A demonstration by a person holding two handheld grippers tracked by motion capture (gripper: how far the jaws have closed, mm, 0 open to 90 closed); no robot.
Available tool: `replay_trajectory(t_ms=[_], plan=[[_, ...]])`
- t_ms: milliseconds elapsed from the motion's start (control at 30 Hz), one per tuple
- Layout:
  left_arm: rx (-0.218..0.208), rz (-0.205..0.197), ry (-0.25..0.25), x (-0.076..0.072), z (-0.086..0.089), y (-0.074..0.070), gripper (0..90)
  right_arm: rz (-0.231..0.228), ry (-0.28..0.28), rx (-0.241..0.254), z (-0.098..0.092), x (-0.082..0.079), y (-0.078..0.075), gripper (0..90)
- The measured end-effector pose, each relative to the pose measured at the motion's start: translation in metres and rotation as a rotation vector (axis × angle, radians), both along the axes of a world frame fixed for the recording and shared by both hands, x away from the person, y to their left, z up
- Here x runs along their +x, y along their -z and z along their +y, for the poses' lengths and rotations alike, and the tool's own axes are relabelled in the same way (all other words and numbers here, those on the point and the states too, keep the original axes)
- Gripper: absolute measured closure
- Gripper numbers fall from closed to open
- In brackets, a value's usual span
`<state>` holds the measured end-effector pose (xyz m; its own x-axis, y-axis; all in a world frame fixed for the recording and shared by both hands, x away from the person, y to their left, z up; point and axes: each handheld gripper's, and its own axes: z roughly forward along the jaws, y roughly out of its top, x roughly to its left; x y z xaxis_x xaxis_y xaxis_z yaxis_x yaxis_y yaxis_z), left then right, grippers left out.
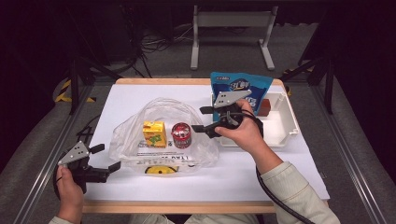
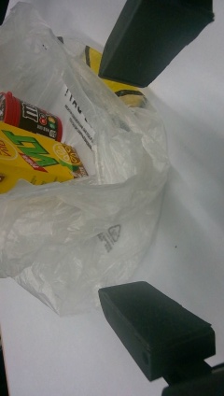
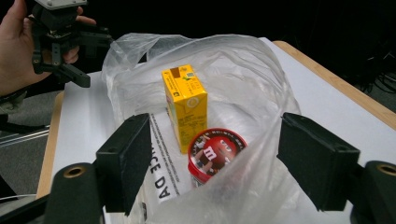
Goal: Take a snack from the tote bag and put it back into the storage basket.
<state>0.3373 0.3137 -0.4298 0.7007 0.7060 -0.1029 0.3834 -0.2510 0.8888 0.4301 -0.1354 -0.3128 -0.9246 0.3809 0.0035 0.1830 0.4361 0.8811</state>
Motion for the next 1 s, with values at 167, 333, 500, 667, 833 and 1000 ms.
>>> replay_trajectory(t_ms=[167, 333, 500, 667, 833, 1000], plan=[[-0.006, 0.0, 0.003, 0.001, -0.001, 0.0, 0.6, 0.001, -0.011, -0.009, 0.015, 0.003, 0.0, 21.2], [-0.001, 0.0, 0.004, 0.003, -0.001, 0.0, 0.6, 0.001, -0.027, -0.017, 0.026, 0.006, 0.0, 20.5], [-0.004, -0.001, 0.011, 0.004, -0.002, 0.0, 0.6, 0.006, -0.041, -0.021, 0.039, 0.01, 0.003, 19.9], [-0.004, -0.001, 0.014, 0.005, -0.002, 0.0, 0.6, 0.003, -0.05, -0.028, 0.052, 0.012, 0.006, 17.8], [-0.005, -0.002, 0.014, 0.005, -0.002, 0.0, 0.6, 0.011, -0.067, -0.035, 0.065, 0.015, 0.01, 17.2], [-0.008, -0.001, 0.015, 0.005, -0.001, -0.001, 0.6, 0.02, -0.078, -0.044, 0.076, 0.018, 0.016, 16.4]])
